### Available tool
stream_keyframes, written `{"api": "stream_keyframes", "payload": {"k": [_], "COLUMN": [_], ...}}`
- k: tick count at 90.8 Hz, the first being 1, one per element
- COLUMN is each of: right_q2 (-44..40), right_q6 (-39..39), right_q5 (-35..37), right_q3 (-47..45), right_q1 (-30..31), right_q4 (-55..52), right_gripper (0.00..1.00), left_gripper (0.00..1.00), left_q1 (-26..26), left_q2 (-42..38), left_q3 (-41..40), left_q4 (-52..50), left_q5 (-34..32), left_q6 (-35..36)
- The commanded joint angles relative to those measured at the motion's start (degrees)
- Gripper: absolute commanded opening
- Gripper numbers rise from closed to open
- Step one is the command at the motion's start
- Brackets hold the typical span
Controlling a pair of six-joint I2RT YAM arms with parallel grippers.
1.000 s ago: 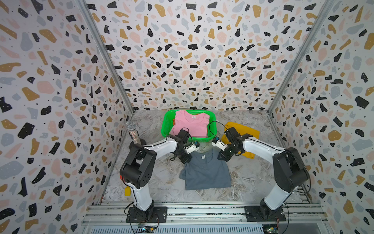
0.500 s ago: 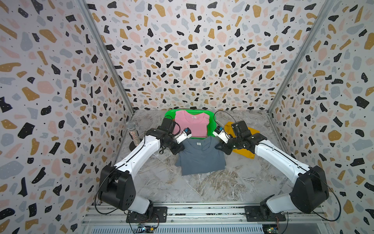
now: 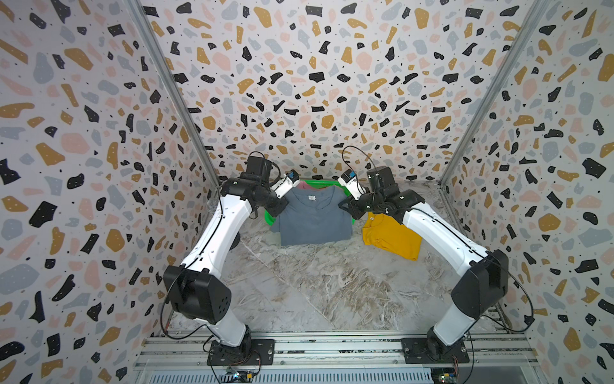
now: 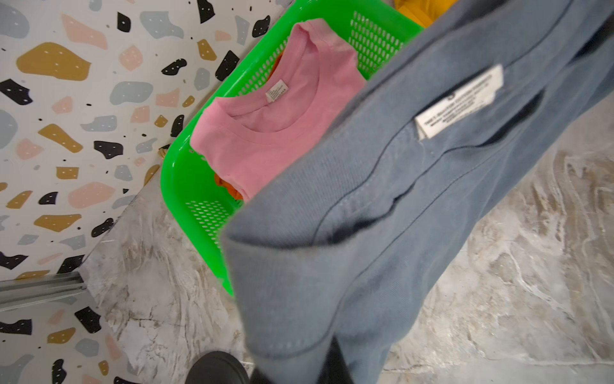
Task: Put the folded t-shirts into the basket
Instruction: Place the T-shirt in the bin.
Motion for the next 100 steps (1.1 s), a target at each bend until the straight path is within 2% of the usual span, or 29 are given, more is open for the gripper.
{"api": "stream_keyframes", "payload": {"k": [1, 15, 29, 57, 77, 100], "right_q2": [3.19, 8.96, 15.93, 30.03, 36.59, 41.86], "right_q6": [1.63, 0.81, -1.08, -3.47, -4.00, -5.89], "right_q5": [3.79, 6.44, 8.02, 5.87, 5.01, 6.19], "right_q3": [5.30, 11.17, 19.89, 37.58, 44.53, 47.44], "right_q1": [-0.02, -0.57, -1.51, -4.08, -4.52, -4.70], "right_q4": [-3.07, -3.55, -6.94, -13.66, -14.85, -14.88], "right_gripper": [0.00, 0.00, 0.00, 0.00, 0.00, 0.00], "left_gripper": [0.00, 0.00, 0.00, 0.00, 0.00, 0.00], "left_q1": [0.87, 1.62, 2.21, 2.30, 2.30, 2.30], "left_q2": [4.08, 11.37, 18.60, 27.54, 33.29, 38.93], "left_q3": [4.01, 10.59, 18.24, 24.30, 27.96, 31.13], "left_q4": [-1.73, -0.57, -0.57, 4.64, 7.76, 7.63], "left_q5": [-3.15, -6.48, -6.79, -8.76, -9.95, -11.55], "left_q6": [0.73, -0.45, -2.18, -2.37, -0.72, 0.37]}}
